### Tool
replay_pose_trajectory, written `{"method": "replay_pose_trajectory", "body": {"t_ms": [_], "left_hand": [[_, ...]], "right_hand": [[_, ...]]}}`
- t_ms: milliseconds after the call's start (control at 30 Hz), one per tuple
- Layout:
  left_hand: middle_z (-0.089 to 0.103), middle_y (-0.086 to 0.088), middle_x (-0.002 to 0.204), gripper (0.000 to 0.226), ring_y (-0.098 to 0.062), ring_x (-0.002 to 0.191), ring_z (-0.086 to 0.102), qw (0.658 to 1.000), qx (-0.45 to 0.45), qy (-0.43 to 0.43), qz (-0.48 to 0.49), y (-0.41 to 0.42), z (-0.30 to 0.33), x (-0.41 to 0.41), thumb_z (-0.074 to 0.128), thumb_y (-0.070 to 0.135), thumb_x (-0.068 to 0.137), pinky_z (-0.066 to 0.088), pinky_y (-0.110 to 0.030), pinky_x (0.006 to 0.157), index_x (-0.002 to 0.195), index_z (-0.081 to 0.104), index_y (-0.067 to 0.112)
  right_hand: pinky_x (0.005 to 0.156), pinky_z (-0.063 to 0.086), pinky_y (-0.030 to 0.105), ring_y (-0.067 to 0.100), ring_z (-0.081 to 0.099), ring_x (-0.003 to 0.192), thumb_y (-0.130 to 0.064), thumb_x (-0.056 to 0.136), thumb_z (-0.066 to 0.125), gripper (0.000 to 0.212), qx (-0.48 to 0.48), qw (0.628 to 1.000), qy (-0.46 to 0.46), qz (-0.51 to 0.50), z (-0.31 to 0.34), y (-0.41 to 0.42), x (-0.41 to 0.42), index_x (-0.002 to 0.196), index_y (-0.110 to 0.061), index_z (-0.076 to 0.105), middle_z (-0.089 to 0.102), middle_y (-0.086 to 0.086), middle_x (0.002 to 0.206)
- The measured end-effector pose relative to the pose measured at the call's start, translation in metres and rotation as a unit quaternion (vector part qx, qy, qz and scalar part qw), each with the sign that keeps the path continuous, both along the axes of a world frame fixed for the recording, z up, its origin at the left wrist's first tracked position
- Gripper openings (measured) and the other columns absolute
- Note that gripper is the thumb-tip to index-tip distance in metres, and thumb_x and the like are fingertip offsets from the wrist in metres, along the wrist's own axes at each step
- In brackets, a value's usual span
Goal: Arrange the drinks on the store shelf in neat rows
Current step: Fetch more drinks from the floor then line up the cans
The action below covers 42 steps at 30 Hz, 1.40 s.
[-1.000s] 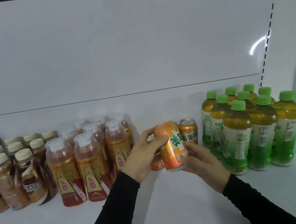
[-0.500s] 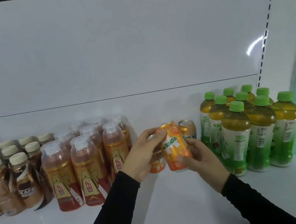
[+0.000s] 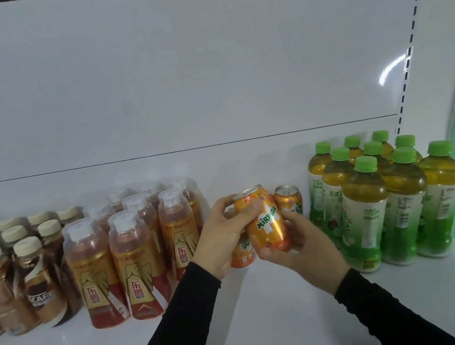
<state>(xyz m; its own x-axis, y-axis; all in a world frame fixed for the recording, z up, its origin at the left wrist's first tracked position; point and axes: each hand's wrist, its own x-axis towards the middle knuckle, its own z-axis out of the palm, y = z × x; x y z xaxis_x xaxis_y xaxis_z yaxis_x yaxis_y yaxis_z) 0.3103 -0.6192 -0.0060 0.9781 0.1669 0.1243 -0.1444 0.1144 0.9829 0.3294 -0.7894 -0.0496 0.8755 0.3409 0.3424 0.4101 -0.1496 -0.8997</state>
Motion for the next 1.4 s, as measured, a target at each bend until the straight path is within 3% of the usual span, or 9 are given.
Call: {"method": "replay_pose_trajectory", "body": {"t_ms": [167, 300, 433, 500, 767, 900, 1100, 1267, 1400], "left_hand": [[0.074, -0.013, 0.107, 0.06, -0.021, 0.09, 0.073, 0.998, -0.036, 0.002, -0.047, 0.006, 0.009, -0.001, 0.078, 0.033, 0.072, 0.06, -0.035, 0.08, 0.124, 0.061, 0.01], [0.074, -0.012, 0.106, 0.059, -0.024, 0.094, 0.072, 0.997, -0.041, 0.01, -0.059, 0.006, 0.012, -0.001, 0.077, 0.028, 0.071, 0.06, -0.036, 0.081, 0.123, 0.062, 0.007], [0.074, -0.013, 0.109, 0.065, -0.03, 0.098, 0.073, 1.0, -0.018, -0.002, -0.016, 0.004, 0.01, 0.001, 0.085, 0.031, 0.065, 0.06, -0.046, 0.087, 0.123, 0.061, 0.013], [0.073, -0.013, 0.112, 0.066, -0.03, 0.098, 0.073, 1.0, -0.001, -0.01, -0.001, 0.001, 0.009, 0.003, 0.087, 0.033, 0.063, 0.06, -0.047, 0.087, 0.122, 0.061, 0.017], [0.072, -0.01, 0.111, 0.052, -0.027, 0.102, 0.07, 0.998, 0.025, -0.01, -0.054, 0.002, 0.016, 0.001, 0.078, 0.037, 0.077, 0.057, -0.045, 0.093, 0.122, 0.065, 0.017], [0.072, -0.005, 0.094, 0.038, -0.019, 0.085, 0.069, 0.999, 0.006, -0.009, -0.048, 0.001, 0.018, 0.0, 0.076, 0.024, 0.082, 0.057, -0.036, 0.077, 0.117, 0.066, 0.013], [0.074, -0.009, 0.101, 0.048, -0.021, 0.083, 0.074, 0.999, 0.008, -0.031, -0.01, -0.011, 0.016, 0.001, 0.083, 0.024, 0.075, 0.057, -0.029, 0.067, 0.118, 0.063, 0.014], [0.074, -0.008, 0.104, 0.057, -0.022, 0.092, 0.072, 0.998, 0.03, -0.021, -0.043, -0.009, 0.019, 0.001, 0.079, 0.039, 0.07, 0.058, -0.039, 0.086, 0.12, 0.065, 0.017], [0.075, -0.011, 0.1, 0.05, -0.024, 0.09, 0.071, 0.998, -0.005, -0.012, -0.062, -0.006, 0.019, 0.0, 0.079, 0.028, 0.073, 0.055, -0.045, 0.089, 0.119, 0.064, 0.014]], "right_hand": [[0.089, 0.057, 0.037, 0.018, 0.069, 0.104, -0.043, 0.061, 0.089, 0.079, 0.103, 0.989, 0.077, 0.072, -0.002, -0.004, 0.005, 0.129, -0.022, 0.054, 0.07, 0.004, 0.118], [0.082, 0.057, 0.028, 0.017, 0.068, 0.106, -0.042, 0.07, 0.076, 0.067, 0.113, 0.98, 0.121, 0.113, -0.001, -0.003, 0.004, 0.129, -0.02, 0.053, 0.071, -0.001, 0.115], [0.084, 0.055, 0.022, 0.003, 0.065, 0.105, -0.067, 0.065, 0.076, 0.078, -0.001, 0.996, 0.051, 0.072, 0.002, 0.001, 0.0, 0.13, -0.032, 0.049, 0.065, -0.01, 0.121], [0.083, 0.055, 0.019, 0.0, 0.064, 0.101, -0.062, 0.061, 0.079, 0.075, -0.023, 0.999, 0.012, 0.029, 0.001, 0.003, -0.001, 0.126, -0.038, 0.049, 0.064, -0.015, 0.118], [0.085, 0.056, 0.031, 0.019, 0.068, 0.107, -0.041, 0.069, 0.083, 0.068, 0.093, 0.989, 0.063, 0.1, -0.003, -0.006, 0.002, 0.127, -0.021, 0.055, 0.071, 0.002, 0.116], [0.091, 0.054, 0.031, 0.016, 0.064, 0.114, -0.049, 0.073, 0.072, 0.074, 0.073, 0.987, 0.059, 0.131, -0.002, -0.008, 0.002, 0.136, -0.018, 0.05, 0.067, -0.001, 0.124], [0.088, 0.056, 0.027, 0.004, 0.064, 0.103, -0.066, 0.058, 0.081, 0.079, -0.028, 0.999, -0.035, 0.009, -0.002, -0.003, 0.003, 0.126, -0.036, 0.054, 0.065, -0.012, 0.116], [0.086, 0.058, 0.033, 0.016, 0.07, 0.101, -0.03, 0.067, 0.085, 0.073, 0.087, 0.993, 0.048, 0.061, 0.0, -0.011, 0.004, 0.131, -0.019, 0.05, 0.071, 0.002, 0.113], [0.086, 0.056, 0.031, 0.018, 0.068, 0.108, -0.046, 0.067, 0.079, 0.074, 0.111, 0.984, 0.08, 0.112, 0.002, -0.016, 0.005, 0.13, -0.019, 0.052, 0.07, 0.002, 0.118]]}}
